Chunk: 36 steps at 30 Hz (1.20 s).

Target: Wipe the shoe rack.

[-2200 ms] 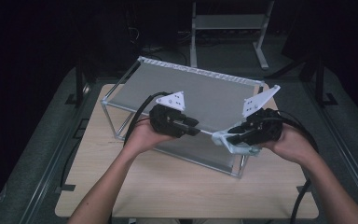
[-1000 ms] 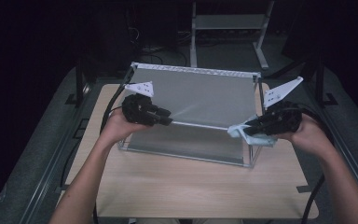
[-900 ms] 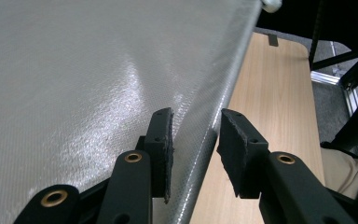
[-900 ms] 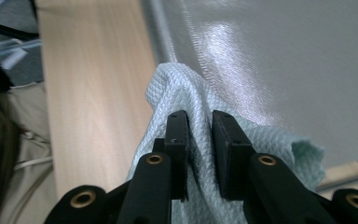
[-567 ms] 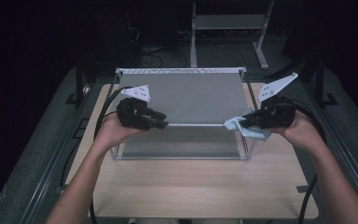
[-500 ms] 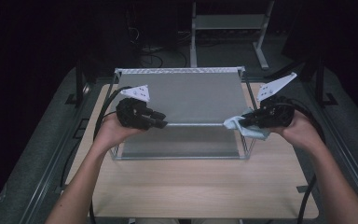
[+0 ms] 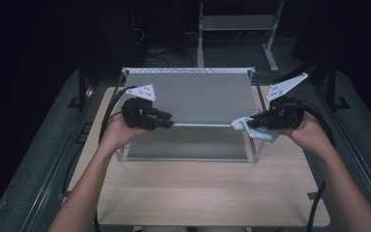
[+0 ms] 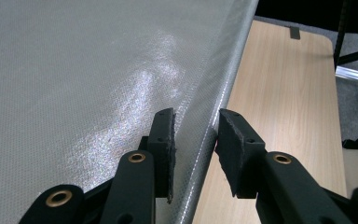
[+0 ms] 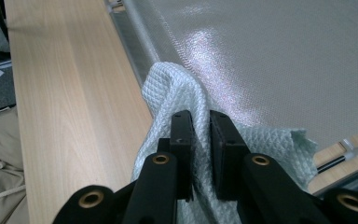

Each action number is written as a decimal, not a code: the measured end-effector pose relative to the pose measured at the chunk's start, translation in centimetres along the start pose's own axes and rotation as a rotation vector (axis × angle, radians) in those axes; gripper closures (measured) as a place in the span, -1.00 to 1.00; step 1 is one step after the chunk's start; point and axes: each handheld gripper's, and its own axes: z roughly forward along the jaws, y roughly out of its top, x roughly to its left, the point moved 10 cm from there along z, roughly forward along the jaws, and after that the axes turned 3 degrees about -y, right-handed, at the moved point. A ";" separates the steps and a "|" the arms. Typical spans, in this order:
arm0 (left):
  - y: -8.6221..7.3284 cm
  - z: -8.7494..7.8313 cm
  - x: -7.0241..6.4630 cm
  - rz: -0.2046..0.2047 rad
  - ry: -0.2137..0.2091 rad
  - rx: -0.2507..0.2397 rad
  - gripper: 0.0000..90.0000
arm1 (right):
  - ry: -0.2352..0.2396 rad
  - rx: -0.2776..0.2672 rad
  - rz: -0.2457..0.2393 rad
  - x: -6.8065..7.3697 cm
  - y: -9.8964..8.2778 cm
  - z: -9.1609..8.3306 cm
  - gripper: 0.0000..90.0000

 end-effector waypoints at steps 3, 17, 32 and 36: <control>0.1 -0.4 -0.1 -0.008 -0.015 -0.025 0.47 | 0.006 -0.026 -0.006 0.2 0.0 -0.2 0.82; -0.4 -2.8 -3.1 0.056 -0.009 -0.058 0.41 | 0.087 -0.027 -0.003 2.6 -3.6 -1.2 0.82; -3.5 -4.7 -4.7 0.063 0.000 -0.075 0.37 | 0.098 0.028 0.118 2.7 -11.4 1.3 0.70; -4.1 -4.7 -4.8 0.056 -0.001 -0.075 0.35 | 0.093 0.048 0.134 2.7 -12.9 1.9 0.54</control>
